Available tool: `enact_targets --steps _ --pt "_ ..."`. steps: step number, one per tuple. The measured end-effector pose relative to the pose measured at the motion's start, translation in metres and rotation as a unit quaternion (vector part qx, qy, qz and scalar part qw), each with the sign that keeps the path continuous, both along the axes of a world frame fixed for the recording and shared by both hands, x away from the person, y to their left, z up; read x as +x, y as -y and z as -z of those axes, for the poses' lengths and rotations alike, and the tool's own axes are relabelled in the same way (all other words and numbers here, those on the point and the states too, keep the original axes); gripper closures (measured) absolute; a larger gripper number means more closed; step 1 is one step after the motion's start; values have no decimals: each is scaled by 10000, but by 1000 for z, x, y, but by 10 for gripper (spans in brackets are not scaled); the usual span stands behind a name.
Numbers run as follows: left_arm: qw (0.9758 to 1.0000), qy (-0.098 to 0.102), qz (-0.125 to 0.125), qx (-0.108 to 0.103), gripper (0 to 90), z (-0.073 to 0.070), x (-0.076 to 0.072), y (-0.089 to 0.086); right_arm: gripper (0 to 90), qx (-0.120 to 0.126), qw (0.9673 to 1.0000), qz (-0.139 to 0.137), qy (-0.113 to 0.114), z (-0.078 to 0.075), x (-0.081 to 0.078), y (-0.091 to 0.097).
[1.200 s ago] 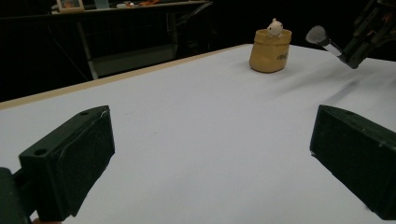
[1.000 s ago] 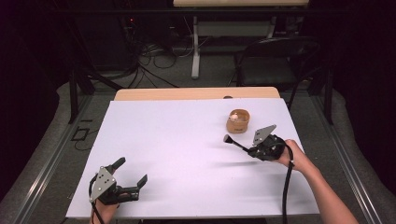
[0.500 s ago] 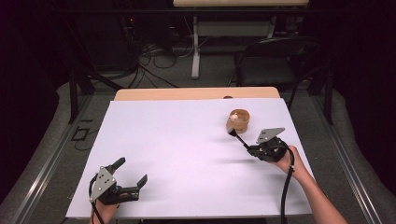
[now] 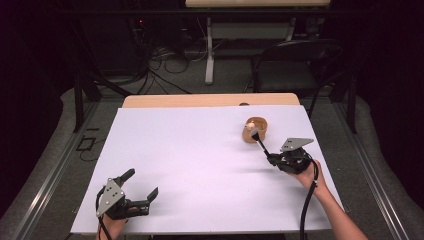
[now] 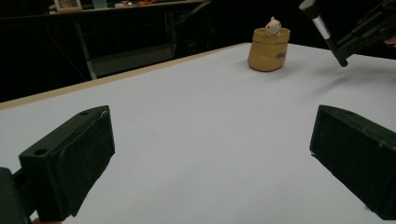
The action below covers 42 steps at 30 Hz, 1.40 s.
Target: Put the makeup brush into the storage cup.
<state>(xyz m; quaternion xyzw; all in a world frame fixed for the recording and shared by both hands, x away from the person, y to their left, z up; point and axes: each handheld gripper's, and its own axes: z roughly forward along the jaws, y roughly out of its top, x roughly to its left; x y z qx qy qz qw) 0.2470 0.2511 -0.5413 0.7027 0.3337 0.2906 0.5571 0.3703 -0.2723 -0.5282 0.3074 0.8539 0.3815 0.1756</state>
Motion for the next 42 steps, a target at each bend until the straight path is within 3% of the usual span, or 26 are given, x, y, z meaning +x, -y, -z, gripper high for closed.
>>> enact_targets --steps 7,27,42 --pt "10000 5 5 18 0 0 0 0 794 197 9996 197 87 2 -1 3" --pt "10000 1 34 13 0 0 1 1 794 428 9974 479 334 5 -3 1" --pt "10000 -4 22 29 0 0 1 1 794 795 9934 608 567 3 -5 -3"
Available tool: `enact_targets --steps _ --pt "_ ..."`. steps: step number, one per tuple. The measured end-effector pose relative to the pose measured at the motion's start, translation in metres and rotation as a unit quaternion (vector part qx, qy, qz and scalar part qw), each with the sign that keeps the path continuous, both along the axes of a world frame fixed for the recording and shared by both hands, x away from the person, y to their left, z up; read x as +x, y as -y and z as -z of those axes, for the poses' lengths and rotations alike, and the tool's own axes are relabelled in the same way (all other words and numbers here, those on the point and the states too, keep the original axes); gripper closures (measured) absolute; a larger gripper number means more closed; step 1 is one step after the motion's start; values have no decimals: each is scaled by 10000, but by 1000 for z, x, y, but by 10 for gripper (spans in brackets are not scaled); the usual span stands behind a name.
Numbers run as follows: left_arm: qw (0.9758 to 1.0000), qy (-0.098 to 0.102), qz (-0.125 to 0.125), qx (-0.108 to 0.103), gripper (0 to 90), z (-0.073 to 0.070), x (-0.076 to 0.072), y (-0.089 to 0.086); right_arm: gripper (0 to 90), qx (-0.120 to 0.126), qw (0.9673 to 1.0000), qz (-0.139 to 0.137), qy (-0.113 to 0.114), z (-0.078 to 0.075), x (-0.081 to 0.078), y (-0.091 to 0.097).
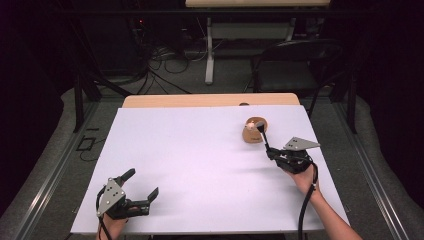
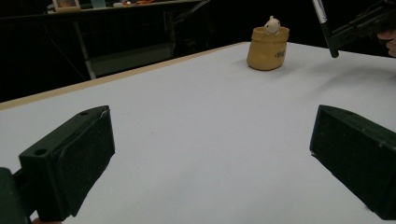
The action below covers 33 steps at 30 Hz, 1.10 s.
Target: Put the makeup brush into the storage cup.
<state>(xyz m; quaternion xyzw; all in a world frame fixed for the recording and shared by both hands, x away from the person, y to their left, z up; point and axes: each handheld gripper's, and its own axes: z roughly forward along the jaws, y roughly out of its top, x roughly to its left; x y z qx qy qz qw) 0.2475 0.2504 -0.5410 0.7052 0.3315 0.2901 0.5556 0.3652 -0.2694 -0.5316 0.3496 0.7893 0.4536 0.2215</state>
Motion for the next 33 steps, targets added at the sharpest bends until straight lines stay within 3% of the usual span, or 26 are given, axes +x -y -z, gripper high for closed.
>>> enact_targets --steps 15,33 --pt "10000 5 23 20 0 0 0 1 794 270 9994 65 215 -1 1 -14" --pt "10000 -12 -26 -11 0 0 -1 0 794 309 9987 215 341 -8 11 -16"
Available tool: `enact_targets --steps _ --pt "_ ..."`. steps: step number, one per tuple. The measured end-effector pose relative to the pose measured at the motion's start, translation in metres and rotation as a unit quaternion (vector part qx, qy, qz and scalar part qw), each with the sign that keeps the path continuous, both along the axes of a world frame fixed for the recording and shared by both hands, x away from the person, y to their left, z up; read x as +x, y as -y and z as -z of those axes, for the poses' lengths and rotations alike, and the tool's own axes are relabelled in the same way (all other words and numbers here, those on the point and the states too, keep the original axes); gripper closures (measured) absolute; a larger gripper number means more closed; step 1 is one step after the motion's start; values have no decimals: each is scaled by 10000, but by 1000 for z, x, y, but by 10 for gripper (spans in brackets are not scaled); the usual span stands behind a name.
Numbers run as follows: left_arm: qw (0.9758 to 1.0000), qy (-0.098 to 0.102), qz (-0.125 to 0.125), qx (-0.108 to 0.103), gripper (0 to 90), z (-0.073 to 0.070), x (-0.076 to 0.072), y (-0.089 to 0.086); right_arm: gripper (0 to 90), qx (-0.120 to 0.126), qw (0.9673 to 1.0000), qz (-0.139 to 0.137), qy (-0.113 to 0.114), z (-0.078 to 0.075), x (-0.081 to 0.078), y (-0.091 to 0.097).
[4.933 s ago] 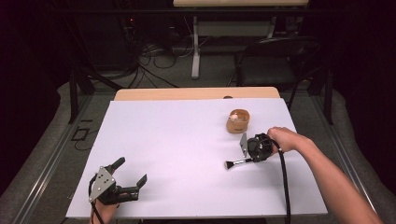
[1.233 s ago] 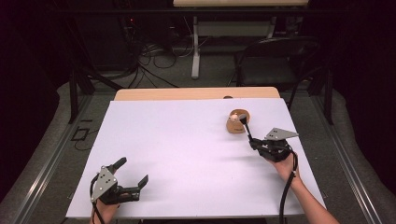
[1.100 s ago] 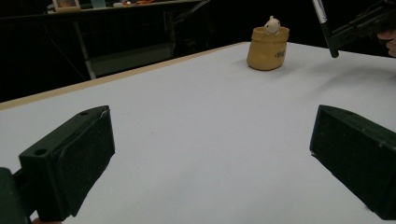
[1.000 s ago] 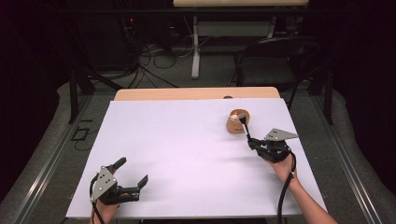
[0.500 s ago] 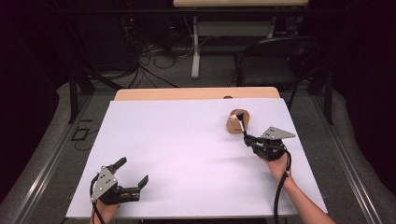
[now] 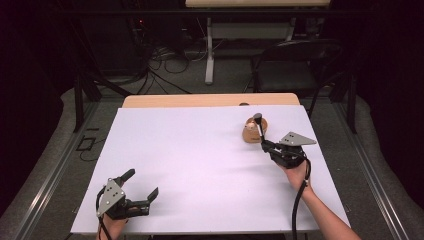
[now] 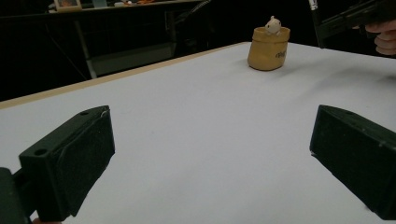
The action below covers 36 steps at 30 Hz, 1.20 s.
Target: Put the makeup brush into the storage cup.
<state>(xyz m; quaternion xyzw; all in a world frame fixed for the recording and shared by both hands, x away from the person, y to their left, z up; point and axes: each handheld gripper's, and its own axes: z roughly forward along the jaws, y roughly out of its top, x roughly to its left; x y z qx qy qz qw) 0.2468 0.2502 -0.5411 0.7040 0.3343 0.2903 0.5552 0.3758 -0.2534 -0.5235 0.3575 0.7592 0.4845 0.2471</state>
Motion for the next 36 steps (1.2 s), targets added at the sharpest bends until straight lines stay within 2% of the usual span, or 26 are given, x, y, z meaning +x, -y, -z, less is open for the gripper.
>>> enact_targets --steps 5,23,32,36 --pt "10000 -1 3 -7 0 0 0 0 794 -33 10000 27 26 0 1 0" --pt "10000 15 -12 6 0 0 0 -2 793 81 9996 173 197 -9 8 5" --pt "10000 10 -16 4 0 0 1 -2 794 31 9996 178 213 -11 7 5" --pt "10000 5 -19 -1 0 0 1 -2 794 86 9996 176 206 -13 9 5"
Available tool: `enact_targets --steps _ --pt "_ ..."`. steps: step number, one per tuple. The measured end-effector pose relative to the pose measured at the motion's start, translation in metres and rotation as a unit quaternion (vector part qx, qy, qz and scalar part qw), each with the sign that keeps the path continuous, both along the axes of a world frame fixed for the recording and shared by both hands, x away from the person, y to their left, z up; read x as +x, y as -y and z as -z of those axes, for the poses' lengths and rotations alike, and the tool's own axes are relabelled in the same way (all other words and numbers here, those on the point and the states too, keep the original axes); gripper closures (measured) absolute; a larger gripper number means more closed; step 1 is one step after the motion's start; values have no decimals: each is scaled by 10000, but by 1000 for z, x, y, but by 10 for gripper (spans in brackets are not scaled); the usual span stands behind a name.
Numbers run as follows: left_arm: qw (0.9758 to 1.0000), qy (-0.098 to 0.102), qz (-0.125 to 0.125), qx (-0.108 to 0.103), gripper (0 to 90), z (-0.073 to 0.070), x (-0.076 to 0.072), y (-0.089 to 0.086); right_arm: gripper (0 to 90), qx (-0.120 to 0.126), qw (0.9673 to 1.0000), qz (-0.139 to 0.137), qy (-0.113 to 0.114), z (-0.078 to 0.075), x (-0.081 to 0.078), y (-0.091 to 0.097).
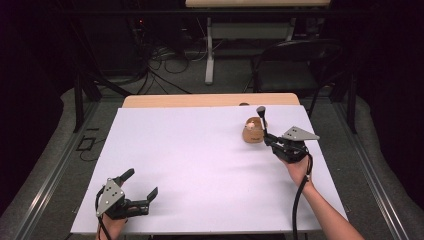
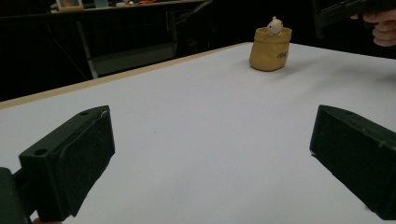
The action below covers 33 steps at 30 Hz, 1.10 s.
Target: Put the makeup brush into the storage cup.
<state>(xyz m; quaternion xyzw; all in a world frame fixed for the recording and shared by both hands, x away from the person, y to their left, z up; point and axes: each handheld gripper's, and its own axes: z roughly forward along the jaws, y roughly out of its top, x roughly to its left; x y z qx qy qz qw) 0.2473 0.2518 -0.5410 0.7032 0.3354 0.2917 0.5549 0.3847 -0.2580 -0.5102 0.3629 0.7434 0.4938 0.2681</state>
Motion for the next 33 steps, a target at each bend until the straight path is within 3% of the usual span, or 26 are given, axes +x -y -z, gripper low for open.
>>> enact_targets --steps 33 --pt "10000 -10 7 -15 0 0 1 0 794 67 9995 101 280 -30 16 -4"
